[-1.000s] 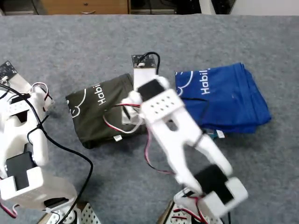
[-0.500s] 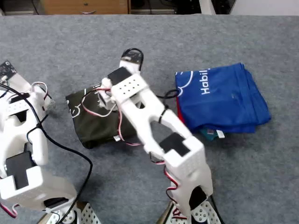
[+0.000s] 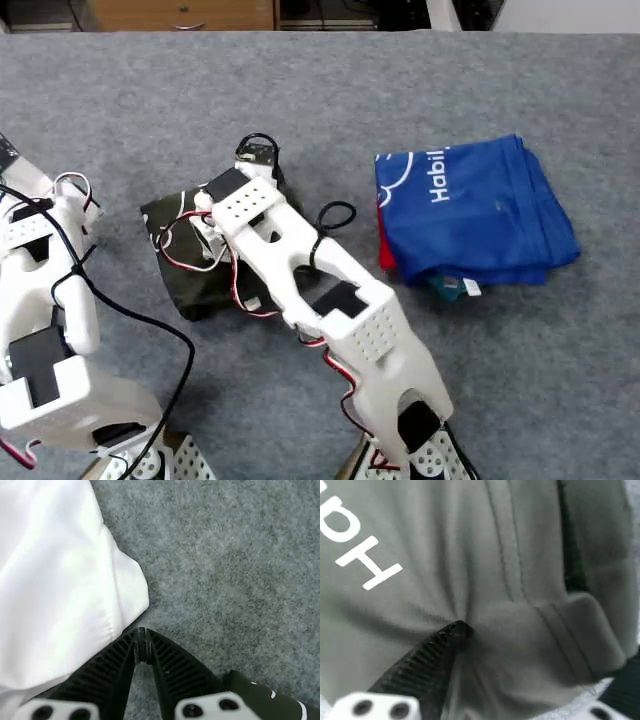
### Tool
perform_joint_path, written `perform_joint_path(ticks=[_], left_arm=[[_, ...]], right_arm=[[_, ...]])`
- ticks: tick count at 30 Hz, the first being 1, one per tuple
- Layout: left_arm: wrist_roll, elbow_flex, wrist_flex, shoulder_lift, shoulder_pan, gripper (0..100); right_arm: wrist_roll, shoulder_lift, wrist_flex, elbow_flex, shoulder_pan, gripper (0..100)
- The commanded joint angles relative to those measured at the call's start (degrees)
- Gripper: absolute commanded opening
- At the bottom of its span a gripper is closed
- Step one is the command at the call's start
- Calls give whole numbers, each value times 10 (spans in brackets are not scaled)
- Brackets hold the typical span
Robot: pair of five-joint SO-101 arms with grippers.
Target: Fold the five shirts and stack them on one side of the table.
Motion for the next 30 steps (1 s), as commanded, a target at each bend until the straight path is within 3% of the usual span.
perform_joint_path(ticks=[1,5,11,16,30], left_arm=[[5,-27,1,-4,-7,21],[5,-27,0,-4,-7,21],[5,-26,0,-4,-7,21],[5,-26,0,-4,-7,21],[5,-26,0,-4,-7,21]], right_arm=[[-2,23,-4,-24,15,305],[28,23,-4,-35,20,85],[53,23,81,-66,22,54],[54,23,184,-151,65,9],[171,-102,189,-259,229,4]])
